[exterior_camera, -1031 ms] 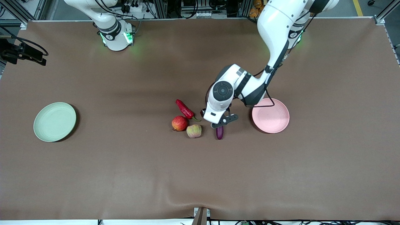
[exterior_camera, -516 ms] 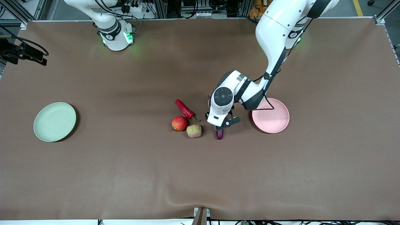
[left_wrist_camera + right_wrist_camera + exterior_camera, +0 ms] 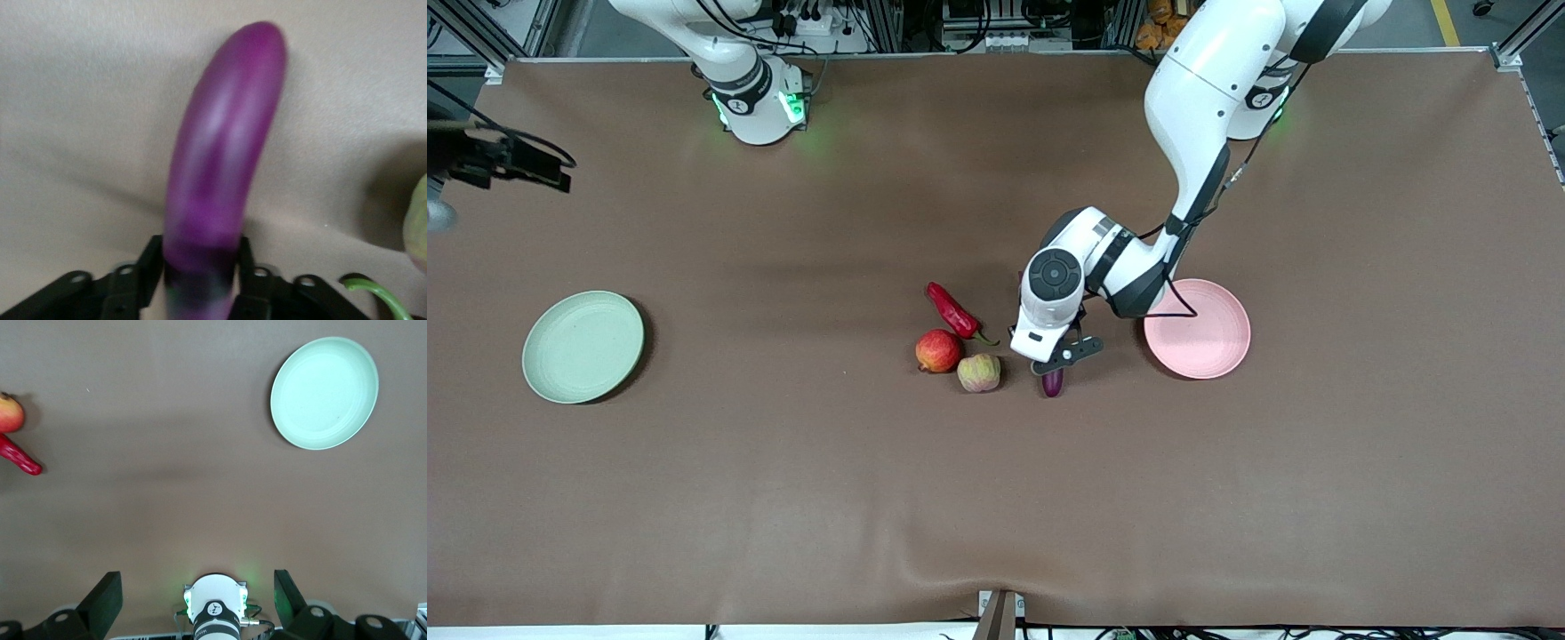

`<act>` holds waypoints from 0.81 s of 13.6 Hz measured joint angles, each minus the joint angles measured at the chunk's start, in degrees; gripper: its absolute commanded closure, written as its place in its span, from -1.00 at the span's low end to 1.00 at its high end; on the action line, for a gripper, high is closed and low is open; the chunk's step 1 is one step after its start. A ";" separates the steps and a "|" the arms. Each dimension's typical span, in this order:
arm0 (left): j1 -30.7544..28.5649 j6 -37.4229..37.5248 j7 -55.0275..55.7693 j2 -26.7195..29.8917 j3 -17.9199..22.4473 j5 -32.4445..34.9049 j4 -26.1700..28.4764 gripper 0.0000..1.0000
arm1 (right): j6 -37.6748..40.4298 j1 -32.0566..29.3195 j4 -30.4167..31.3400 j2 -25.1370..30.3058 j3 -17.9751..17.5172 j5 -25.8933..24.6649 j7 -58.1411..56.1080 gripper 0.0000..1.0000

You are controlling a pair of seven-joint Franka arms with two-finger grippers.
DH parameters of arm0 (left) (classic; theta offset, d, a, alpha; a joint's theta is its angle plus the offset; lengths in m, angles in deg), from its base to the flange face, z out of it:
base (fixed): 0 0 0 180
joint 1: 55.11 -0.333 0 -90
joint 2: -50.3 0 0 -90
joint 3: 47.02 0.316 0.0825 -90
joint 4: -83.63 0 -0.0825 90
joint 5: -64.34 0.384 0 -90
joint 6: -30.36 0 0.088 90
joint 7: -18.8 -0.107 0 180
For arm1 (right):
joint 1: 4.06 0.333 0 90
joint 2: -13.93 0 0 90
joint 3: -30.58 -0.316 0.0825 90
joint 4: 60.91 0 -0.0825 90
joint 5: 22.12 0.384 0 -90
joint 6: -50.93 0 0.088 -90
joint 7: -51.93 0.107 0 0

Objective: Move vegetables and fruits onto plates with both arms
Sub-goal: 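Lift the eggplant with the left gripper while the right gripper reaches the apple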

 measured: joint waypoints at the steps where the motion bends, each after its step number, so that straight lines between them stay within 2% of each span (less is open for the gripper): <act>1: -0.04 0.00 0.00 0.08 0.05 0.11 -0.30 1.00 | -0.13 0.00 0.13 -2.37 -0.03 0.00 -0.05 -1.00; 4: -1.07 3.50 0.01 2.32 0.29 0.15 -1.49 1.00 | -2.05 0.12 0.15 -9.08 -0.20 -0.01 -0.18 -1.00; 8: -4.37 12.20 -0.04 9.83 0.49 0.40 -2.60 1.00 | -10.73 2.47 0.18 -13.70 -0.77 0.44 2.44 -1.00; 9: -5.33 13.86 -0.47 11.75 0.49 0.47 -2.67 1.00 | -12.92 3.39 0.21 -15.08 -0.84 1.51 6.09 -1.00; 11: -7.40 17.90 -3.00 15.08 0.55 0.55 -2.83 1.00 | -16.04 5.57 0.27 -18.13 -0.95 6.70 16.27 -1.00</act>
